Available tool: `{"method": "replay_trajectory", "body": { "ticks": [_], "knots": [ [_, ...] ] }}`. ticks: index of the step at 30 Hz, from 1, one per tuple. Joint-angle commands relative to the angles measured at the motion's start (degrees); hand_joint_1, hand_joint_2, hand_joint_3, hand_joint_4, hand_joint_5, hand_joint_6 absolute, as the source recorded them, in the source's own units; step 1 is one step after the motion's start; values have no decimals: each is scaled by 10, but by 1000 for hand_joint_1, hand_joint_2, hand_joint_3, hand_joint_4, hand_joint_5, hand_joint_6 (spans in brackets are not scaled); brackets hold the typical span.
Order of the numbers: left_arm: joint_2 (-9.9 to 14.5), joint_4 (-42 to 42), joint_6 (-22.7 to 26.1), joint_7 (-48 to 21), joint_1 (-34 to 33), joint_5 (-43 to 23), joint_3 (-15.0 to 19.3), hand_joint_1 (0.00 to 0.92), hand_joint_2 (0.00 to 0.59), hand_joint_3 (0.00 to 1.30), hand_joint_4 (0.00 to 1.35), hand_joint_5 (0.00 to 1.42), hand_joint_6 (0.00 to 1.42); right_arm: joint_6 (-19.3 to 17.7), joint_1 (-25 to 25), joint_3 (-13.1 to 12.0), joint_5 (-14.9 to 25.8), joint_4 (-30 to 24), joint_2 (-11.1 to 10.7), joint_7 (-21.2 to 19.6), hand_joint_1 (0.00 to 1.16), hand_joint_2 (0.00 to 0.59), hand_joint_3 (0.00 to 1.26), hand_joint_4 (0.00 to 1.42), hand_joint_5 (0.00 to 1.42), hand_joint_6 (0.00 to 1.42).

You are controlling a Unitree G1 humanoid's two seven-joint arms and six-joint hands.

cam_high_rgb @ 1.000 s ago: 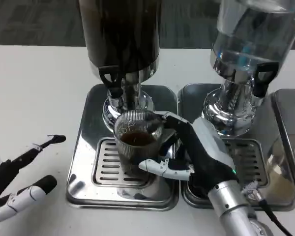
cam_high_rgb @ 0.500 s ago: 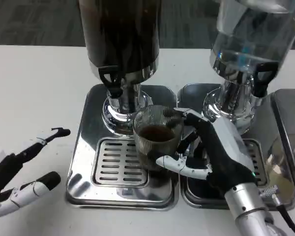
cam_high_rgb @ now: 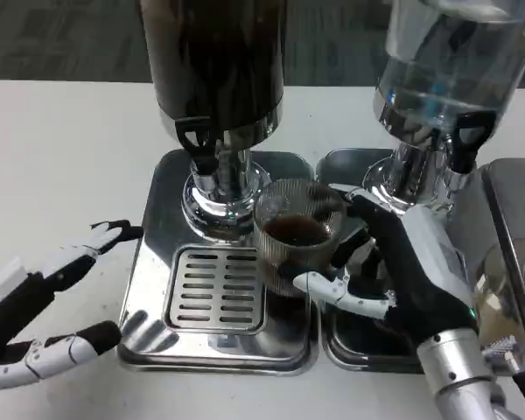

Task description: Grasp the cup under the faucet to collect the drink, then remove the cup.

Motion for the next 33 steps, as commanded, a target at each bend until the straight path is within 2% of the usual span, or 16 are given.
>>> {"method": "replay_trajectory", "body": {
  "ticks": [1, 8, 18, 33],
  "knots": [
    [15, -9, -16, 6, 5, 21, 4, 0, 178, 69, 0, 0, 46, -8, 4, -3, 7, -29, 2, -3, 667, 230, 457, 552, 769, 1121],
    [25, -15, -25, 8, 9, 31, 4, 0, 170, 62, 0, 0, 42, -4, 23, -5, 9, -57, -3, 7, 667, 230, 458, 553, 770, 1120],
    [44, -53, -51, 24, 41, 67, 33, 0, 158, 29, 0, 0, 28, -6, 67, -3, 16, -110, -12, 29, 667, 230, 466, 553, 770, 1120],
    [48, -119, -53, 22, 86, 57, 42, 0, 153, 21, 0, 0, 25, -6, 136, -8, 29, -197, -26, 68, 664, 234, 472, 569, 778, 1136]
  ]
}}
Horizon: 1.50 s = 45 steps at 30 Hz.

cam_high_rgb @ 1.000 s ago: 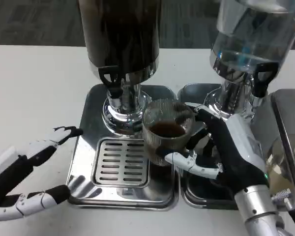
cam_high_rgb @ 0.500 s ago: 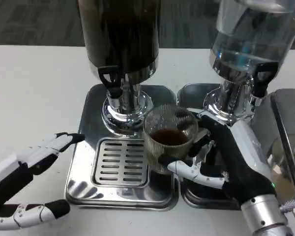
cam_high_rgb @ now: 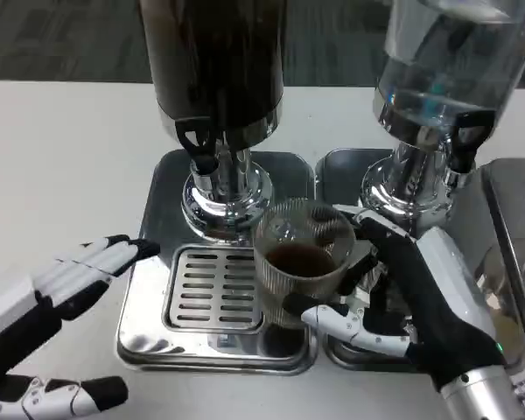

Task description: Grasp the cup under the faucet to collect the drink, then remove the cup.

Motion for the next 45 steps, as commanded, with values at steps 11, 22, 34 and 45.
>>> {"method": "replay_trajectory", "body": {
  "ticks": [11, 22, 34, 45],
  "knots": [
    [10, -77, 4, -3, 60, -16, -2, 0, 152, 24, 0, 0, 24, -11, 58, -12, 30, -103, -7, 35, 657, 239, 480, 569, 787, 1137],
    [16, -114, 6, -8, 85, -22, -2, 0, 151, 27, 0, 0, 12, -13, 91, -11, 37, -136, -11, 51, 655, 239, 482, 577, 791, 1137],
    [19, -142, -1, -5, 101, 7, 18, 0, 149, 27, 0, 0, 20, -19, 112, -17, 44, -157, -16, 59, 654, 240, 493, 586, 798, 1137],
    [-2, -193, 33, -3, 116, 26, 14, 0, 148, 27, 0, 0, 22, -39, 119, -48, 81, -149, -38, 71, 654, 240, 497, 586, 798, 1137]
  ]
}}
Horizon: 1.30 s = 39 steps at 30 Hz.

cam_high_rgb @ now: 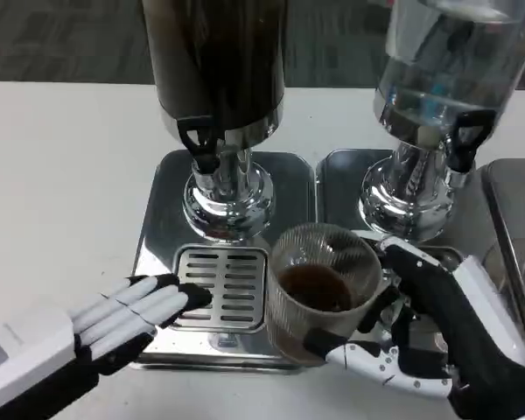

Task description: Grasp the cup under the faucet to collect the drink, then remove the cup.

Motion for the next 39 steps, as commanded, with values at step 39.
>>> {"method": "replay_trajectory", "body": {
  "ticks": [39],
  "knots": [
    [-47, -130, 67, 28, 39, 151, 67, 0, 139, 18, 0, 0, 24, -40, -13, -30, 39, -10, -16, 13, 664, 252, 512, 602, 825, 1154]
  ]
}}
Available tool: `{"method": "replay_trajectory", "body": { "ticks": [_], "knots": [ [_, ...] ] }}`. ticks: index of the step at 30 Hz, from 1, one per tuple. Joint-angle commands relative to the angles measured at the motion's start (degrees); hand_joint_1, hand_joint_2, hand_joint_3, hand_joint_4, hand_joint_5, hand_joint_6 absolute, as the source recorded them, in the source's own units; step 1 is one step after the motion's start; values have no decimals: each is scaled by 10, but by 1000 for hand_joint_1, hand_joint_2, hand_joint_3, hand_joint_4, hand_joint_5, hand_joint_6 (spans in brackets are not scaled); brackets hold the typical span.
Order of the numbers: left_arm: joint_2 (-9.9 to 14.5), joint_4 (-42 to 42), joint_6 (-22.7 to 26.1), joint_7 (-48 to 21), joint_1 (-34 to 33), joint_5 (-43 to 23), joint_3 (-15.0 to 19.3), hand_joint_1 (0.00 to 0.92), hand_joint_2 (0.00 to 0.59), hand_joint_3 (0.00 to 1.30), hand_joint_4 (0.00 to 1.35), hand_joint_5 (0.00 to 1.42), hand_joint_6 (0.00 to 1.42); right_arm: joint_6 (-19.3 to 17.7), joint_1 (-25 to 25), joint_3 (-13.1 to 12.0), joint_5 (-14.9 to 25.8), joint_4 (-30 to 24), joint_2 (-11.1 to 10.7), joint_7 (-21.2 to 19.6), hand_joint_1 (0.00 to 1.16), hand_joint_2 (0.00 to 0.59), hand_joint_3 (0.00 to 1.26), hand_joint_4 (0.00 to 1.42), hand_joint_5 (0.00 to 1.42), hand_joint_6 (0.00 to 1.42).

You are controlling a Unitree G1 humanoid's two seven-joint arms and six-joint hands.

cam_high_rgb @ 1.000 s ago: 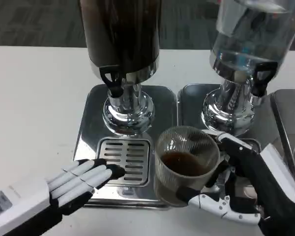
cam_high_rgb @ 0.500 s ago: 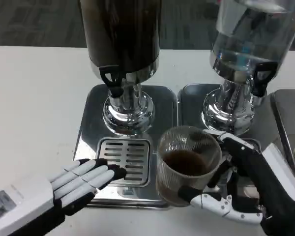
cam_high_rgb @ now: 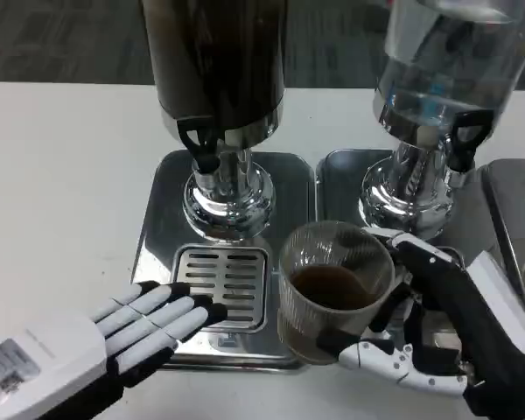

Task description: Grasp the cup under the faucet to collect the drink, then remove the cup.

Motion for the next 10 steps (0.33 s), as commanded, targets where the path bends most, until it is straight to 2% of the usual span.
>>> {"method": "replay_trajectory", "body": {
  "ticks": [1, 10],
  "knots": [
    [0, -12, 7, 12, 3, 22, 7, 0, 139, 18, 0, 0, 24, -25, -10, -4, 17, -10, 2, -2, 664, 252, 512, 602, 825, 1154],
    [1, -16, 19, 18, 4, 27, 4, 0, 137, 17, 0, 0, 24, -24, -13, -4, 19, -10, 2, 0, 665, 252, 512, 602, 825, 1154]
  ]
}}
